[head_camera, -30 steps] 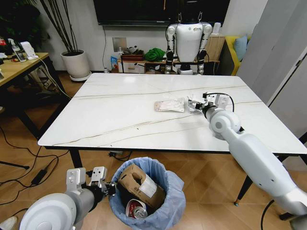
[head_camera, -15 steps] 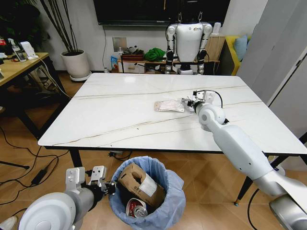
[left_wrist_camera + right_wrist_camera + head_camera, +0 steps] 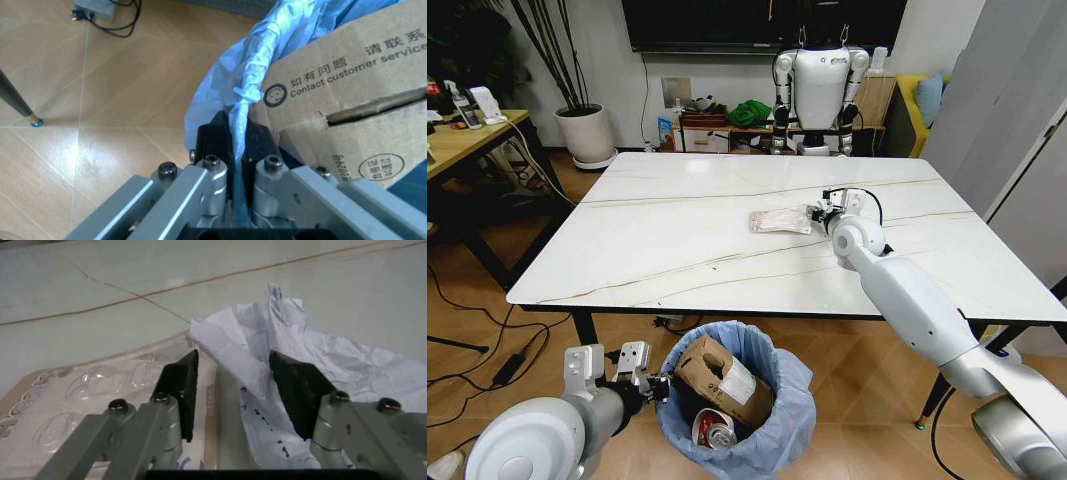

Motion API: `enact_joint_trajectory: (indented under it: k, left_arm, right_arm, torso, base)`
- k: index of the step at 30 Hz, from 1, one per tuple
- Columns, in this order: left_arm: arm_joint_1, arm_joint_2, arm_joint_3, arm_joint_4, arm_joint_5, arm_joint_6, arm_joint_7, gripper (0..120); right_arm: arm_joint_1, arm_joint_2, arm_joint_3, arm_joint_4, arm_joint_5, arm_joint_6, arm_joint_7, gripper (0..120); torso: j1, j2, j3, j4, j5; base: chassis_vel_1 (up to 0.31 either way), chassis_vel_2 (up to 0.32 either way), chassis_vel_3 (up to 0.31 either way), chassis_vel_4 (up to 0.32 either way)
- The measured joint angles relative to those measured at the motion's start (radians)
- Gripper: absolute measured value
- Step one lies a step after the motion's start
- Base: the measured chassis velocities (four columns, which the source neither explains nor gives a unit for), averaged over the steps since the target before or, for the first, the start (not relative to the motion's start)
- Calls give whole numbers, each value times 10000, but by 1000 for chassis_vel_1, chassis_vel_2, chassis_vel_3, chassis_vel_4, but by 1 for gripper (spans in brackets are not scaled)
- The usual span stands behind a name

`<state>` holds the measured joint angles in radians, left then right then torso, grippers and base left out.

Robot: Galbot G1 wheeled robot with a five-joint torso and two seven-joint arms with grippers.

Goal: Pick up the trash bin and place the trash from the table into it.

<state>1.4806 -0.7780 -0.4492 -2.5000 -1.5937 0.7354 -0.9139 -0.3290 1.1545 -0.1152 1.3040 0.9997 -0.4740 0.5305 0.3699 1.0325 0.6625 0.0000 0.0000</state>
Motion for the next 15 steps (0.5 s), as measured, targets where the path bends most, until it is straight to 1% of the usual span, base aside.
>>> enact_joint_trajectory:
  k: [1,2,6,7,8,10,15]
  left_arm:
    - [-3,-1,0,0,0,0,3,0]
    - [-22,-4,-1,0,-4,0,14,0]
    - [-35,-3,-16,0,-10,0,25,0]
    - [-40,-3,-17,0,-11,0,28,0]
    - [-40,-3,-17,0,-11,0,28,0]
    - [-64,-13,-17,0,-12,0,34,0]
    - [-93,-59,-15,0,-12,0,45,0]
  right_arm:
    - [0,2,-2,-5,-1,3,-1,35]
    - [0,8,-12,-29,-10,19,-3,29]
    - [-11,24,-20,-82,-65,66,-12,15]
    - [-15,36,-26,-97,-75,85,-17,9]
    - [-15,36,-26,-97,-75,85,-17,9]
    - [-15,59,-29,-119,-80,109,-19,0]
    - [-44,46,-34,-49,-99,152,-25,0]
  torso:
    - [0,0,0,0,0]
    - [0,0,0,0,0]
    - [0,0,0,0,0]
    - [0,0,0,0,1]
    - [0,0,0,0,1]
    - [0,0,0,0,0]
    - [0,0,0,1,0]
  base:
    - [0,0,0,0]
    - [0,0,0,0]
    - [0,0,0,0]
    - [0,0,0,0]
    - [0,0,0,0]
    - [0,0,0,0]
    - [0,0,0,0]
